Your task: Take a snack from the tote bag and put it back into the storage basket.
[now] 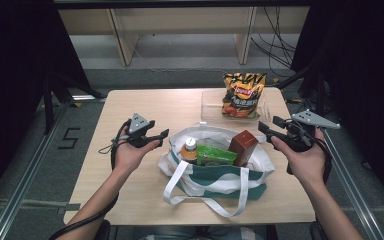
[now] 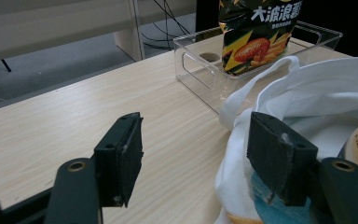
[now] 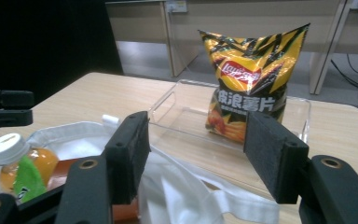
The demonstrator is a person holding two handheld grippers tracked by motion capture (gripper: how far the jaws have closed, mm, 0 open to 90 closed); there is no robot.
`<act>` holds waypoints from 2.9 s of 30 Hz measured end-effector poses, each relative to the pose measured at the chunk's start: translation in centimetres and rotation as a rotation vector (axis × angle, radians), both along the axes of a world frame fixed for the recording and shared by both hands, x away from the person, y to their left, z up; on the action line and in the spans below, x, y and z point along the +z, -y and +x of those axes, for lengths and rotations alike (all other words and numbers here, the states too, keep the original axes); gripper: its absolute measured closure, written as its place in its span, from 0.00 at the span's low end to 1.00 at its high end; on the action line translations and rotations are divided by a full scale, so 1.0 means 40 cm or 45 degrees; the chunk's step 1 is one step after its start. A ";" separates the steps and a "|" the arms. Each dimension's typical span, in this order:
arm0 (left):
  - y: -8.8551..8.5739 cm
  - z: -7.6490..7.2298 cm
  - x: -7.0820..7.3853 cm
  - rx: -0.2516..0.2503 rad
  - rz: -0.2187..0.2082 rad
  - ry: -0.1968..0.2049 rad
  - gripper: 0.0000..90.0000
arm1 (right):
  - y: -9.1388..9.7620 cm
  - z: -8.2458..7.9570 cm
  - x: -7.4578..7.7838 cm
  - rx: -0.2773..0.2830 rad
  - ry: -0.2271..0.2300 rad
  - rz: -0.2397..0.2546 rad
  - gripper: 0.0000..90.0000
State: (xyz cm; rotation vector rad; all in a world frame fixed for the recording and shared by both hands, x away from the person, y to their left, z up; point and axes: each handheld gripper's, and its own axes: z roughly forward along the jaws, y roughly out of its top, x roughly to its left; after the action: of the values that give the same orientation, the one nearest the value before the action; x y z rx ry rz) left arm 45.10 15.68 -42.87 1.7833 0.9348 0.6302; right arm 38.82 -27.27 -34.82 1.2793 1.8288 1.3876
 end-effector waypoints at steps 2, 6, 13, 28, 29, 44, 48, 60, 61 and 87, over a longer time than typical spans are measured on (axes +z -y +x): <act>0.001 0.000 0.000 0.002 0.001 -0.001 0.39 | -0.004 -0.007 0.001 0.012 0.001 0.002 0.45; 0.003 -0.002 0.003 -0.002 0.001 0.003 0.39 | -0.006 -0.012 -0.001 0.031 0.014 0.002 0.44; 0.004 -0.001 0.007 0.002 -0.003 0.009 0.39 | -0.015 -0.019 0.000 0.035 0.029 0.030 0.44; 0.011 -0.002 0.014 -0.006 0.002 0.011 0.39 | -0.067 -0.042 -0.012 0.158 0.040 0.013 0.41; 0.011 -0.002 0.014 -0.004 -0.001 0.013 0.39 | -0.072 -0.042 -0.014 0.158 0.019 0.024 0.41; 0.013 -0.004 0.018 -0.011 0.002 0.016 0.39 | -0.105 -0.034 -0.062 0.227 -0.038 -0.014 0.36; 0.012 -0.002 0.016 -0.011 0.000 0.016 0.39 | -0.107 -0.028 -0.081 0.229 -0.048 -0.044 0.36; 0.013 -0.002 0.014 -0.012 0.001 0.014 0.39 | -0.118 -0.029 -0.115 0.226 -0.121 -0.082 0.40; 0.012 -0.002 0.014 -0.011 0.002 0.013 0.39 | -0.118 -0.027 -0.115 0.229 -0.109 -0.086 0.41; 0.012 -0.002 0.017 -0.009 -0.002 0.017 0.39 | -0.094 -0.050 -0.041 0.235 0.037 -0.065 0.43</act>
State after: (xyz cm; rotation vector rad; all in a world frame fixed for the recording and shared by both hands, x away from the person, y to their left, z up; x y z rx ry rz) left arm 45.02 15.21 -42.18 1.7778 0.9198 0.6360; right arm 36.82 -23.51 -36.47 1.0814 1.9907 1.4365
